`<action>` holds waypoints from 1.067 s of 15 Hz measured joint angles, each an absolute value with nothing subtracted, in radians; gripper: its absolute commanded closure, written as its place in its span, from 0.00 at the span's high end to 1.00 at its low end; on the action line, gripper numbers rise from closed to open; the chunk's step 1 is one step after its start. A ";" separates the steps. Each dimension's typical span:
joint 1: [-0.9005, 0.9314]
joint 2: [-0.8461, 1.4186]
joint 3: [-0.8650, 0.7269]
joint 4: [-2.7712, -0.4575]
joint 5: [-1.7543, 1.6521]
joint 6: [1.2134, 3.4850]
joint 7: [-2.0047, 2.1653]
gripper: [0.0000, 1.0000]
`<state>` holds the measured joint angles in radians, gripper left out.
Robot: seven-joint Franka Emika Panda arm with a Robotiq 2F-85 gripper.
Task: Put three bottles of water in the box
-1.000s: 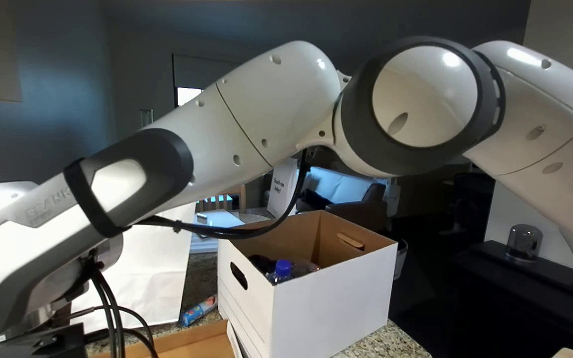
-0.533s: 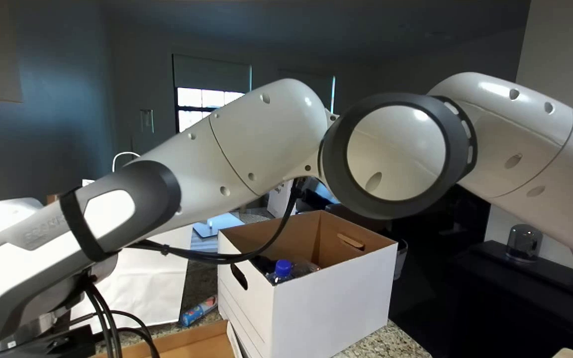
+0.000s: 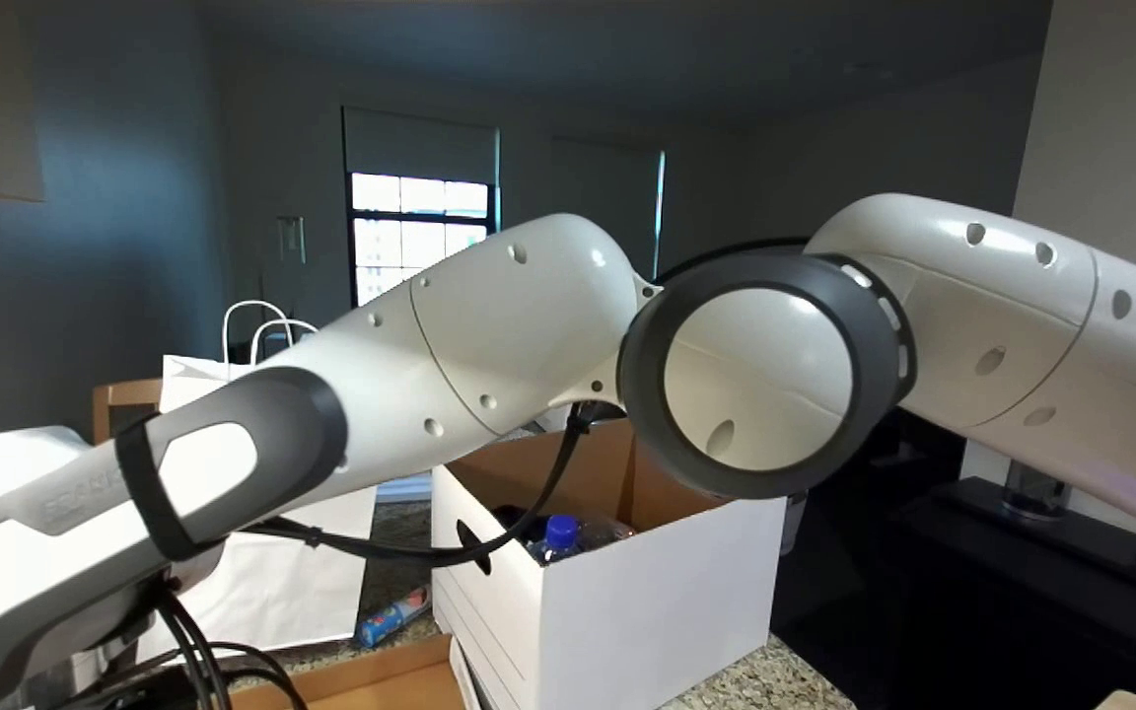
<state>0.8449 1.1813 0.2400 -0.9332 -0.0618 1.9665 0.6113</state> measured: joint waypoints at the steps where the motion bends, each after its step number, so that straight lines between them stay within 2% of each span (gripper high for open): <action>1: 0.844 1.193 0.245 -0.920 -0.062 1.954 0.603 1.00; 9: 0.844 1.272 0.260 -0.819 -0.063 1.941 0.578 1.00; 16: 0.875 1.319 0.193 -0.748 -0.093 2.064 0.602 1.00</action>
